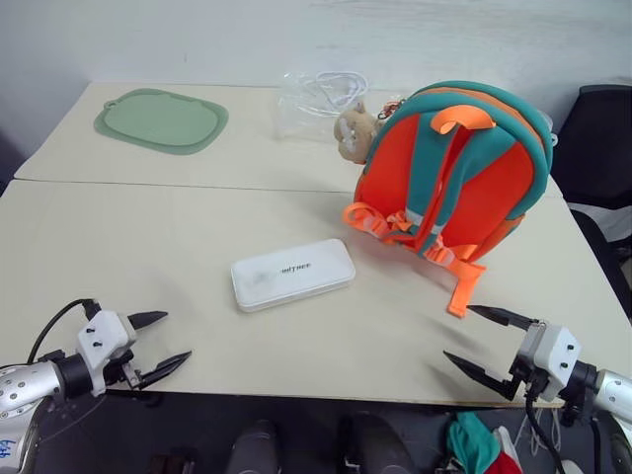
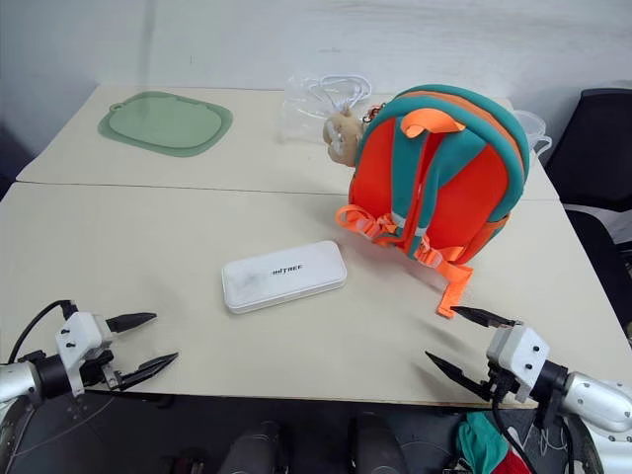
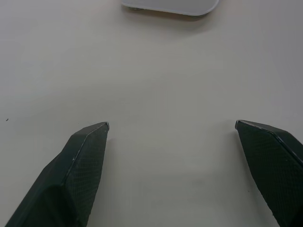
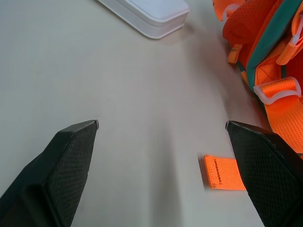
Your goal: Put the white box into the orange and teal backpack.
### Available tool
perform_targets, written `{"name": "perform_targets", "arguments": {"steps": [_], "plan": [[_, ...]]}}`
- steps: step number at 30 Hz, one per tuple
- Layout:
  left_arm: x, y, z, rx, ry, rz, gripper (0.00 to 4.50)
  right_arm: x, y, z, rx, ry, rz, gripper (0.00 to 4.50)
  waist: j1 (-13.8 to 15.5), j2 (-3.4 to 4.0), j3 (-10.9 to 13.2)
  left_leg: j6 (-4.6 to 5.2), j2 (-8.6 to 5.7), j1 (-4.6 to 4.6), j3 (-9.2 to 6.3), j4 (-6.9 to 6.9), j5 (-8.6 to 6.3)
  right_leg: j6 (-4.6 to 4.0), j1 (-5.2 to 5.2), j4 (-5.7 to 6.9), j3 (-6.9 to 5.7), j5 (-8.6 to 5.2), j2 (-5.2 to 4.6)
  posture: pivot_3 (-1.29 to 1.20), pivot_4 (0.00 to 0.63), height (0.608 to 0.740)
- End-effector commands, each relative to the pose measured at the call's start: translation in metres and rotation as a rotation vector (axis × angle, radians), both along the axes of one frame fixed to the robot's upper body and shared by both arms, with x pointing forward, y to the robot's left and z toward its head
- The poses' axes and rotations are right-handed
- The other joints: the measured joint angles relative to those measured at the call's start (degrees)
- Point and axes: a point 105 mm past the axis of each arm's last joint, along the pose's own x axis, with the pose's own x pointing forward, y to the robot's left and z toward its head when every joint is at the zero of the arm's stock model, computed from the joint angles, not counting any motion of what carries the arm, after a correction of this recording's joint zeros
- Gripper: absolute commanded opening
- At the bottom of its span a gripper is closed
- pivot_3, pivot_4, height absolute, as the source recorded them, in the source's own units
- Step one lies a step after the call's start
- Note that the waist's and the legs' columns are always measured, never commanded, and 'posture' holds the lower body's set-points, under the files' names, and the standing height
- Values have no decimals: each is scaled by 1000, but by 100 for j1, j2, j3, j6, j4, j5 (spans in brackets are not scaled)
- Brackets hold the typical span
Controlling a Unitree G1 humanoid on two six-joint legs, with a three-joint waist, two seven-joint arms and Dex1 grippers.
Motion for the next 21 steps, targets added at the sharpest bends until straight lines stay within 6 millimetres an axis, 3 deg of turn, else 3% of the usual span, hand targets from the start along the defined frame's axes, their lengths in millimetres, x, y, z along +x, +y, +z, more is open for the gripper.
{"name": "perform_targets", "arguments": {"steps": [1,7,13,19,21], "plan": [[-4,3,9,30,-30,0,4500,-2,-3,1,-9,-7,4,4430,0,0,0,0,0,0,0,0,0,0,0,0,0,0,0,0,150,740],[-5,-1,16,-92,38,1,4500,0,4,0,25,0,23,4430,-4,0,0,0,0,2,0,1,0,0,1,3,0,0,1,0,150,740],[2,2,29,-153,64,48,4500,6,34,14,96,-11,105,4430,-7,2,-1,-4,1,2,-1,2,3,0,-1,8,1,0,2,0,150,740],[9,3,42,-216,45,91,4500,26,66,24,135,4,191,4430,-14,1,-1,-4,0,0,0,5,3,0,-2,8,2,0,2,0,150,740],[12,0,51,-273,29,110,4097,39,79,22,134,77,208,4291,-24,1,-1,-6,1,0,0,9,4,0,-4,14,3,0,2,0,150,740]]}}
